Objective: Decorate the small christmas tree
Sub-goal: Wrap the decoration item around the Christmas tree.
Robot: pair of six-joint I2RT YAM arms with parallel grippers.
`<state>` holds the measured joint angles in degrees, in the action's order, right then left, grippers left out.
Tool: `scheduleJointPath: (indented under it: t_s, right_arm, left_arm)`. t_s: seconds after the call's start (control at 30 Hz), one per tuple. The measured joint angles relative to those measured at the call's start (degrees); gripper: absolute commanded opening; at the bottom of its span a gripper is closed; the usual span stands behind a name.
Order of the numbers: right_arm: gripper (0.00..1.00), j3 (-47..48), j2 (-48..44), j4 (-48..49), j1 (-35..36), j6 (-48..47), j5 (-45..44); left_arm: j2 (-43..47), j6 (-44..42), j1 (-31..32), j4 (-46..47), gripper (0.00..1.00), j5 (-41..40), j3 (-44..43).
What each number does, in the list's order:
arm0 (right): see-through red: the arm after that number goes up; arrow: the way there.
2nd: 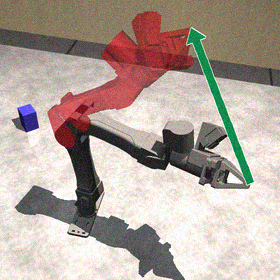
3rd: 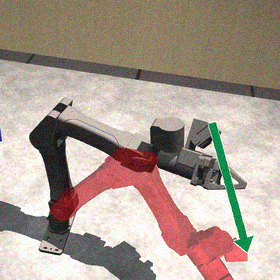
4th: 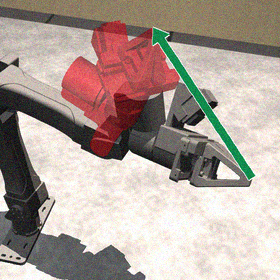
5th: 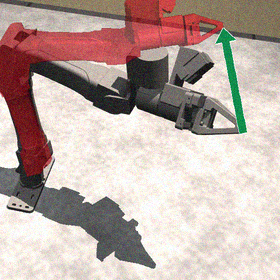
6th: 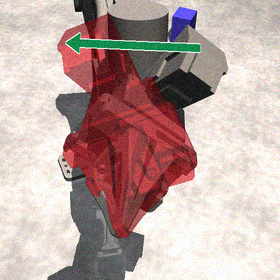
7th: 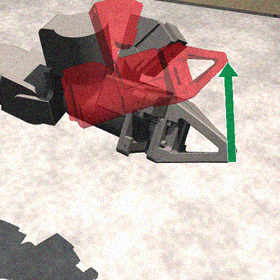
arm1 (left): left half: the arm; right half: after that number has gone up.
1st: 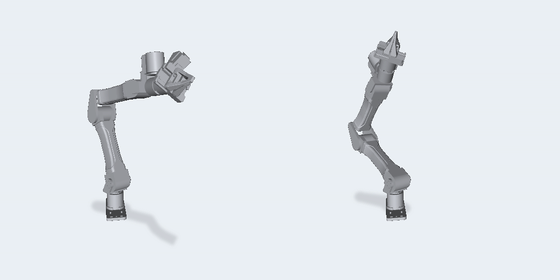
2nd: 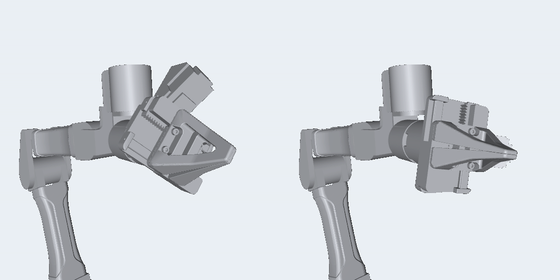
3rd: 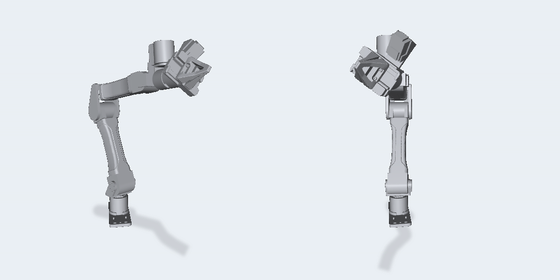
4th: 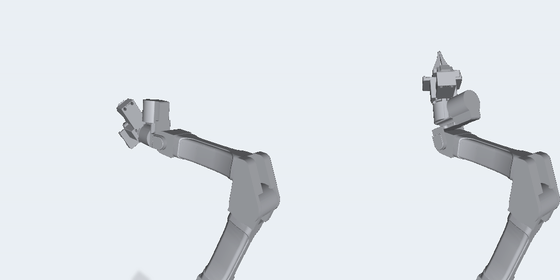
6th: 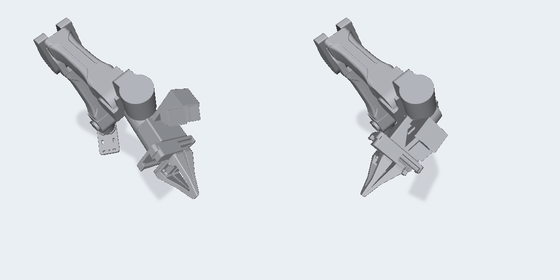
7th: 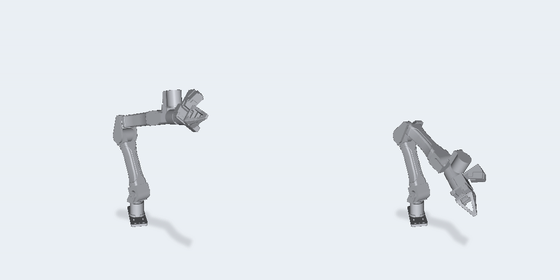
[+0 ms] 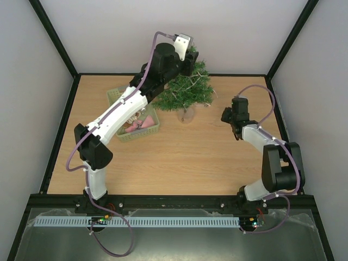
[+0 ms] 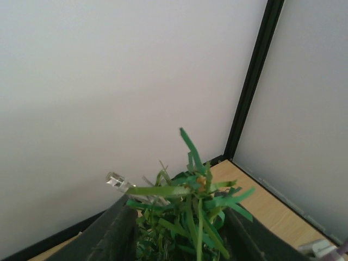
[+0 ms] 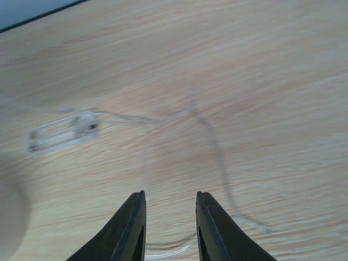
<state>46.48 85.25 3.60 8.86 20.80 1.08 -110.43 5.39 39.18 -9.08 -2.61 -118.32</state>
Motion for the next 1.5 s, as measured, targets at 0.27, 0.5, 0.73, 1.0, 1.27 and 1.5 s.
scheduleJointPath:
  t_s: [0.27, 0.5, 0.73, 1.0, 1.27, 1.5]
  right_arm:
    - [0.22, 5.0, 7.0, -3.1, -5.5, 2.2, -1.3]
    - [0.2, 8.9, 13.7, -7.1, -5.5, -1.2, -3.7]
    - [0.19, 10.3, 16.7, -8.6, -5.5, -4.2, -2.6]
    - [0.14, 12.5, 21.4, -9.8, -5.5, -6.7, -2.9]
    - [0.17, 9.7, 15.5, -12.0, -4.6, -4.4, -2.6]
    - [0.22, 3.8, 6.0, -5.1, -2.0, 4.4, 4.2]
  left_arm:
    - [3.3, 1.7, -0.5, 0.1, 0.63, 1.2, 2.0]
    - [10.0, 3.6, -0.9, -0.8, 0.71, 1.6, 3.9]
    - [22.3, 4.5, -1.0, -2.7, 0.71, 0.7, 13.6]
    - [43.2, 5.6, -1.2, -4.6, 0.71, -1.9, 36.4]
    - [60.3, 5.2, -1.2, -7.8, 0.71, -3.7, 54.4]
    - [70.0, 3.9, -1.2, -5.4, 0.71, -2.4, 69.8]
